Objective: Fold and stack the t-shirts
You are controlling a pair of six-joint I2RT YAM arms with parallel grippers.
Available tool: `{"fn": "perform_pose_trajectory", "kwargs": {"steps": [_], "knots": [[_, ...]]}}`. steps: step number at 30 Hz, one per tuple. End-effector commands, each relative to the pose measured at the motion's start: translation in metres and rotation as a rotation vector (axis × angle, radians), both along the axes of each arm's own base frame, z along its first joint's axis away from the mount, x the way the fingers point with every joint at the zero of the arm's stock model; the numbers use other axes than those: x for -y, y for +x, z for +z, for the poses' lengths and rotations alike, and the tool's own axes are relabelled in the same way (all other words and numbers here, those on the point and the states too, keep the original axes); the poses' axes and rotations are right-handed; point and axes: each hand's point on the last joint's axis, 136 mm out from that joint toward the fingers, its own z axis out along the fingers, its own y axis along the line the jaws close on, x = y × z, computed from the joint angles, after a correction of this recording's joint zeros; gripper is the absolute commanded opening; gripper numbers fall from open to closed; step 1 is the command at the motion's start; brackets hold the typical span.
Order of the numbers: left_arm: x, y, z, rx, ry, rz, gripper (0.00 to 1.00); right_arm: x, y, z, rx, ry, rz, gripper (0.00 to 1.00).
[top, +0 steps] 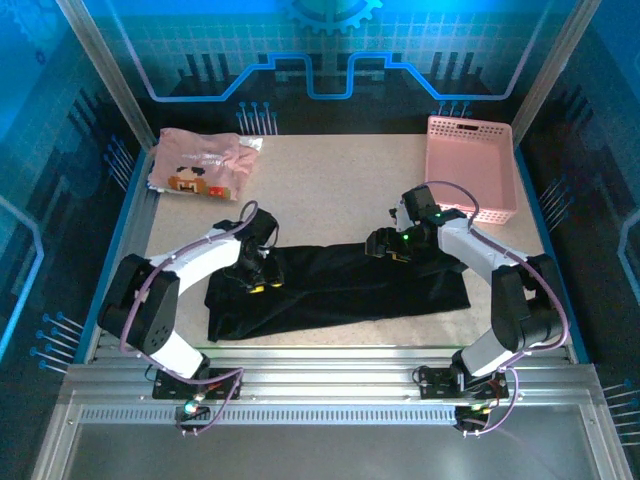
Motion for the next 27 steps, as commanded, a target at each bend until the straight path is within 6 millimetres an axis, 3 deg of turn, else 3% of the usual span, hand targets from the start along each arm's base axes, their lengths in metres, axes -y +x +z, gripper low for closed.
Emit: {"fn": "perform_pose_trajectory", "kwargs": {"steps": [1,7,13,18,27], "knots": [[-0.003,0.015,0.0,0.032,0.036,-0.013,0.41,0.003,0.001,0.002,0.007,0.009,-0.003,0.79],[0.005,0.021,-0.005,0.03,0.013,-0.022,0.35,0.005,0.0,0.003,0.008,0.013,-0.01,0.79],[0.006,0.01,-0.009,0.0,0.005,-0.035,0.17,0.008,0.001,0.001,0.005,0.01,-0.019,0.79],[0.008,0.0,0.0,0.002,-0.021,-0.042,0.04,0.009,0.004,0.0,0.004,0.008,-0.027,0.79],[0.019,-0.031,0.009,0.009,-0.032,-0.094,0.01,0.013,0.008,-0.004,-0.007,-0.002,-0.052,0.78]]}}
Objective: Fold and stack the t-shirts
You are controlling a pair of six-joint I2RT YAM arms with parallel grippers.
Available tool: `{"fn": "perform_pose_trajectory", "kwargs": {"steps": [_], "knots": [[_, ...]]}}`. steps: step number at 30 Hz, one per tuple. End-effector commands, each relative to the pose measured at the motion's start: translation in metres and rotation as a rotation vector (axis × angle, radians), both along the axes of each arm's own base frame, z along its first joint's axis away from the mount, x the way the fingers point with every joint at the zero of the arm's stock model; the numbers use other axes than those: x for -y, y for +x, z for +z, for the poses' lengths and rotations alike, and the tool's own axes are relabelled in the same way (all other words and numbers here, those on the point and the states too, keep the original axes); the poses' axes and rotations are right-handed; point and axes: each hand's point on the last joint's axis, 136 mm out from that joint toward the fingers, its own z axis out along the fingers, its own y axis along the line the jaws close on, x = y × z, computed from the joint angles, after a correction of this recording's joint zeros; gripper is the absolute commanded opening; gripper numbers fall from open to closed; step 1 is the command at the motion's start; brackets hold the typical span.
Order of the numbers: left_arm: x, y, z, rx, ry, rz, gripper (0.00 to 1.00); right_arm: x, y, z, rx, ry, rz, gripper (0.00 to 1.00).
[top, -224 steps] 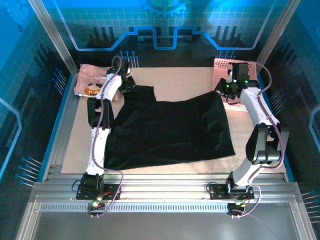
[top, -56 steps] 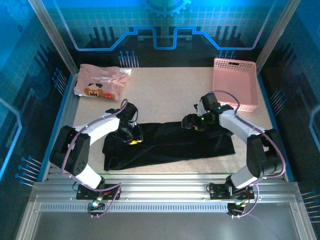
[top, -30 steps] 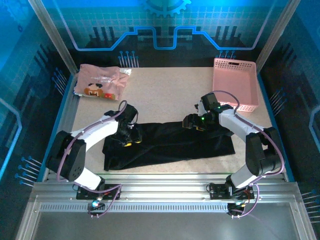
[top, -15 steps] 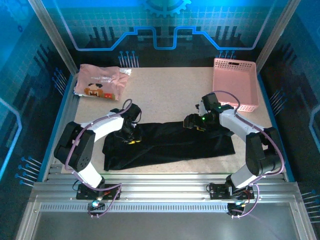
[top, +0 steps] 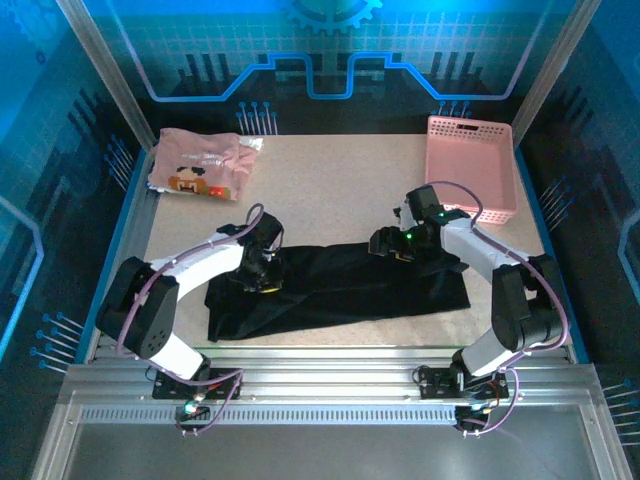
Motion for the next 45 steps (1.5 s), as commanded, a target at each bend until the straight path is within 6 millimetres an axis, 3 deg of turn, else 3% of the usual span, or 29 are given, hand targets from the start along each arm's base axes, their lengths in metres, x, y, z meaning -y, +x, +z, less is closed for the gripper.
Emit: {"fn": "perform_pose_trajectory", "kwargs": {"steps": [1,7,10,12,14,15,17,20,23,26,28,31,34,38,45], "knots": [[0.005,-0.024,0.005,-0.028,-0.005,-0.032,0.02,0.005,0.005,-0.003,-0.007,-0.004,-0.023,0.78],[0.014,-0.045,0.002,-0.04,-0.013,-0.084,0.03,0.005,0.006,-0.007,-0.024,-0.009,-0.023,0.78],[0.039,-0.049,0.008,-0.02,-0.093,-0.149,0.05,0.005,0.007,-0.008,-0.028,-0.015,-0.02,0.78],[0.06,-0.054,0.011,-0.015,-0.159,-0.207,0.17,0.006,0.009,-0.009,-0.031,-0.018,-0.019,0.78],[0.073,-0.058,0.013,-0.021,-0.206,-0.24,0.41,0.006,0.01,-0.009,-0.036,-0.021,-0.016,0.78],[0.073,-0.058,0.013,-0.017,-0.205,-0.242,0.48,0.005,0.01,-0.01,-0.04,-0.02,-0.012,0.78],[0.074,-0.053,0.022,0.02,-0.207,-0.253,0.57,0.005,0.011,-0.012,-0.048,-0.024,-0.01,0.78],[0.08,-0.036,0.051,0.122,-0.263,-0.244,0.69,0.006,0.012,-0.015,-0.068,-0.037,-0.006,0.78],[0.081,-0.016,0.078,0.205,-0.368,-0.183,0.74,0.01,0.013,-0.02,-0.098,-0.069,-0.016,0.78],[0.078,-0.004,0.093,0.256,-0.457,-0.142,0.75,0.011,0.015,-0.027,-0.134,-0.085,-0.017,0.78],[0.067,-0.001,0.089,0.258,-0.458,-0.094,0.75,0.012,0.017,-0.028,-0.137,-0.091,-0.021,0.78],[0.043,-0.006,0.063,0.184,-0.342,-0.017,0.74,0.013,0.019,-0.03,-0.147,-0.103,-0.025,0.78],[0.019,-0.01,0.033,0.087,-0.208,0.066,0.69,0.027,0.015,-0.041,-0.214,-0.166,-0.058,0.77],[-0.024,-0.014,-0.004,-0.06,0.015,0.221,0.35,0.051,0.007,-0.057,-0.312,-0.247,-0.131,0.7],[-0.051,0.014,-0.035,-0.099,0.162,0.295,0.32,0.092,-0.013,-0.078,-0.388,-0.474,-0.195,0.52]]}}
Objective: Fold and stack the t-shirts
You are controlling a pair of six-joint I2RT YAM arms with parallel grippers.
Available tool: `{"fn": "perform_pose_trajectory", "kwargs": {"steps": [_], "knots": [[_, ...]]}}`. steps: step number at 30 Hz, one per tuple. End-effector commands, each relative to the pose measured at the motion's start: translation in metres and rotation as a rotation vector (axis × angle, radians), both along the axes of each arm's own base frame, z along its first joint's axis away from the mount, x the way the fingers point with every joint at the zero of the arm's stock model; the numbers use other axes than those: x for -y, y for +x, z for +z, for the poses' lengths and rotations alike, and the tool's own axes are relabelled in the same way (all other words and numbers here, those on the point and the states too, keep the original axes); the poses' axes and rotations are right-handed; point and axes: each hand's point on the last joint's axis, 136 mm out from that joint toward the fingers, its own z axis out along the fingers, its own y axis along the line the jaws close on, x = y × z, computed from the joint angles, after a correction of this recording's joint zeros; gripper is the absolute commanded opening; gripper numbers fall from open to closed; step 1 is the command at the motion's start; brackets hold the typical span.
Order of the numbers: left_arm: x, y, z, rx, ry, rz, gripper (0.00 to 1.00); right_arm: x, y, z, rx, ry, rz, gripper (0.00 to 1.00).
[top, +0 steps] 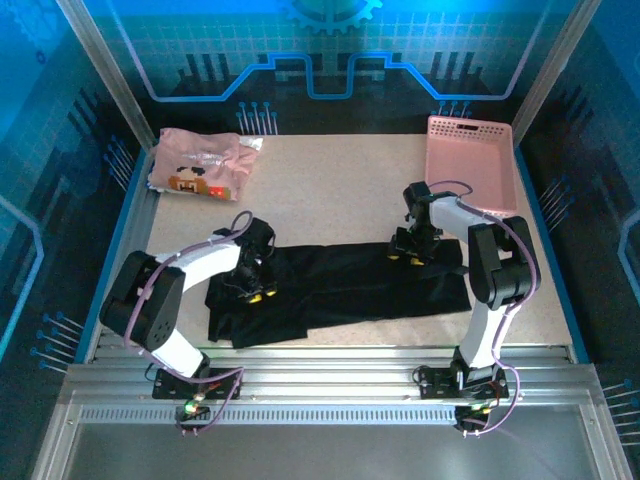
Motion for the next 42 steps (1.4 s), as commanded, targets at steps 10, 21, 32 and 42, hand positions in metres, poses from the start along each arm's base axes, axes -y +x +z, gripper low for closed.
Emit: {"fn": "perform_pose_trajectory", "kwargs": {"steps": [10,21,32,42], "knots": [[-0.026,0.124,-0.017,0.095,0.104,-0.023,0.32,0.042,-0.057,-0.007,-0.125,-0.213,-0.033,0.52],[0.015,0.284,-0.015,0.237,-0.06,-0.118,0.37,0.005,-0.096,0.008,-0.13,-0.087,0.059,0.6],[0.076,0.37,-0.022,0.405,-0.413,-0.071,0.44,-0.107,-0.118,0.005,-0.178,0.092,0.285,0.61],[0.107,0.434,-0.013,0.602,-0.702,0.091,0.48,-0.19,-0.123,0.011,-0.166,0.144,0.311,0.62]]}}
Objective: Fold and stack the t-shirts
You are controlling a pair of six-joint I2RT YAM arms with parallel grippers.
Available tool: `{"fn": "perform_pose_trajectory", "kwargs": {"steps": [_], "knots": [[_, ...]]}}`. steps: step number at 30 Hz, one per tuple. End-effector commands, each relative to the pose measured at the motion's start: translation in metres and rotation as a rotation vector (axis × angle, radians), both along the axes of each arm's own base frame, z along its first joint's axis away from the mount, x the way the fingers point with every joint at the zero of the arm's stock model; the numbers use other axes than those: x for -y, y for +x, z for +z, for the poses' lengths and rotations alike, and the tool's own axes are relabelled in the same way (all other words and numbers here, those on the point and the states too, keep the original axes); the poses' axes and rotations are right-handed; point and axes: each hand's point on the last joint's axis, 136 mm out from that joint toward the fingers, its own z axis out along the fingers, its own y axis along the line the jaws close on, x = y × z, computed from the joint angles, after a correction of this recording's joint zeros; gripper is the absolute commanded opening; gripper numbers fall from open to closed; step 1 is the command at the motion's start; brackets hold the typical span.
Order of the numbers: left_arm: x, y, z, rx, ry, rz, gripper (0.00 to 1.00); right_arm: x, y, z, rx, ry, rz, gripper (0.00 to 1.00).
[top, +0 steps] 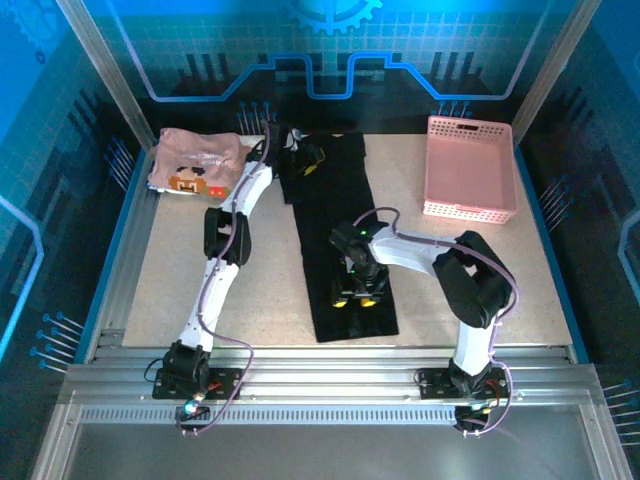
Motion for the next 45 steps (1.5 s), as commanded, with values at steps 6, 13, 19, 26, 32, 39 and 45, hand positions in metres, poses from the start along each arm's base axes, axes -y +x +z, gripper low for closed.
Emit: {"fn": "perform_pose_trajectory", "kwargs": {"steps": [6,13,19,26,32,39,45], "knots": [[0.024,0.005,-0.015,-0.085,-0.279,0.013,0.68,-0.065,0.002,0.016,0.014,0.107,-0.037,0.63],[0.0,-0.015,0.143,0.058,-0.282,-0.051,0.99,-0.033,-0.005,0.068,0.133,0.088,-0.006,0.7],[-0.035,-0.106,0.272,0.21,-0.119,-0.054,0.99,0.023,-0.044,0.095,0.218,0.135,-0.098,0.74],[-0.058,-0.282,0.228,0.055,0.034,-0.08,0.98,0.053,-0.07,0.07,0.209,0.322,-0.191,0.74],[-0.049,-0.418,0.113,-0.192,0.126,-0.166,0.83,0.036,-0.065,0.042,0.15,0.372,-0.165,0.72],[-0.055,-0.49,0.04,-0.355,0.159,-0.149,0.66,0.028,-0.058,0.019,0.112,0.338,-0.173,0.69],[-0.045,-0.509,0.017,-0.405,0.117,-0.158,0.61,0.029,-0.058,0.004,0.091,0.295,-0.179,0.67]]}}
